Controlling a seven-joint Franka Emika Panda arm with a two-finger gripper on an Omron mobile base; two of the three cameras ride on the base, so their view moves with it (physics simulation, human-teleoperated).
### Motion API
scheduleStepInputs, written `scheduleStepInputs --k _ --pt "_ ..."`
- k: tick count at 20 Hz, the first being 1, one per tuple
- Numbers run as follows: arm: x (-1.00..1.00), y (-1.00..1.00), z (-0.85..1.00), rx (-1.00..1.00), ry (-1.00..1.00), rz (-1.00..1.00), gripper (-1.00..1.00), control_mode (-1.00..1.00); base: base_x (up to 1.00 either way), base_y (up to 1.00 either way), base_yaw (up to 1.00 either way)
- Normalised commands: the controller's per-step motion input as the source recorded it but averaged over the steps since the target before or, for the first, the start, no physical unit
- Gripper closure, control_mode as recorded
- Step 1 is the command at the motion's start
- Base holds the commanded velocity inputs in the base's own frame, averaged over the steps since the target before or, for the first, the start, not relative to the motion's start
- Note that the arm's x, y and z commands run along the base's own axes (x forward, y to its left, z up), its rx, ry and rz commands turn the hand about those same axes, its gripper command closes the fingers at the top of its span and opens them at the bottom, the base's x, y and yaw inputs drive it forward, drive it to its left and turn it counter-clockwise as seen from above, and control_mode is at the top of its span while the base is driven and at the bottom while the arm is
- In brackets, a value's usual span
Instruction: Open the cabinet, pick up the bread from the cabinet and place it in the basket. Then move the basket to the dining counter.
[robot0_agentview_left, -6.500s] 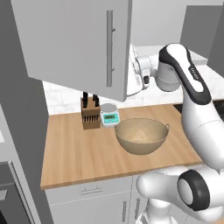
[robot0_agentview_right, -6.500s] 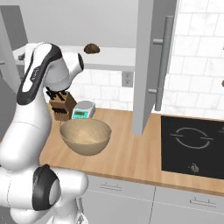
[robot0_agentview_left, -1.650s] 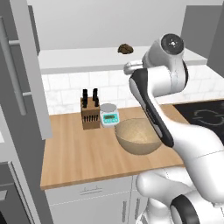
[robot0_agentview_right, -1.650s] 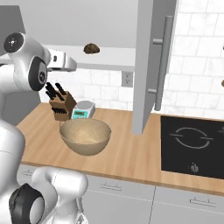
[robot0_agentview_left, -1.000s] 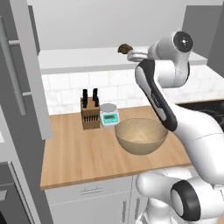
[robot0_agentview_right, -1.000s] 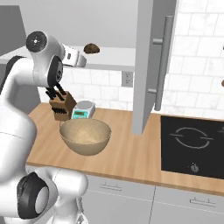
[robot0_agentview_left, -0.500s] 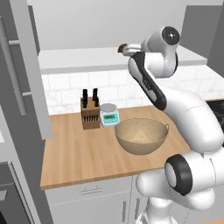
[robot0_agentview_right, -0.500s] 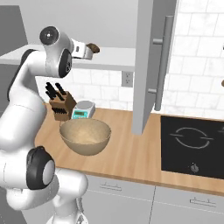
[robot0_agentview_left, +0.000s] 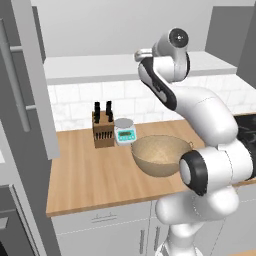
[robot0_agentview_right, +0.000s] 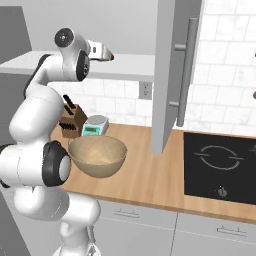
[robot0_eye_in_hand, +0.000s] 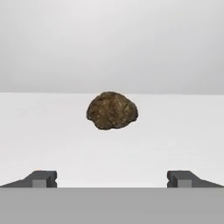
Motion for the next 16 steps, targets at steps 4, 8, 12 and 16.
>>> scheduleStepInputs --k 4,8,12,16 --pt "0.48 0.00 0.00 0.00 0.00 0.01 -1.00 -1.00 0.00 0.00 0.00" --pt "0.47 -0.04 0.02 0.00 0.00 0.01 -1.00 -1.00 0.00 0.00 0.00" --pt "0.47 -0.01 0.01 0.00 0.00 0.00 -1.00 -1.00 0.00 0.00 0.00" --pt "0.41 -0.02 0.00 0.00 0.01 0.00 -1.00 -1.00 0.00 0.00 0.00"
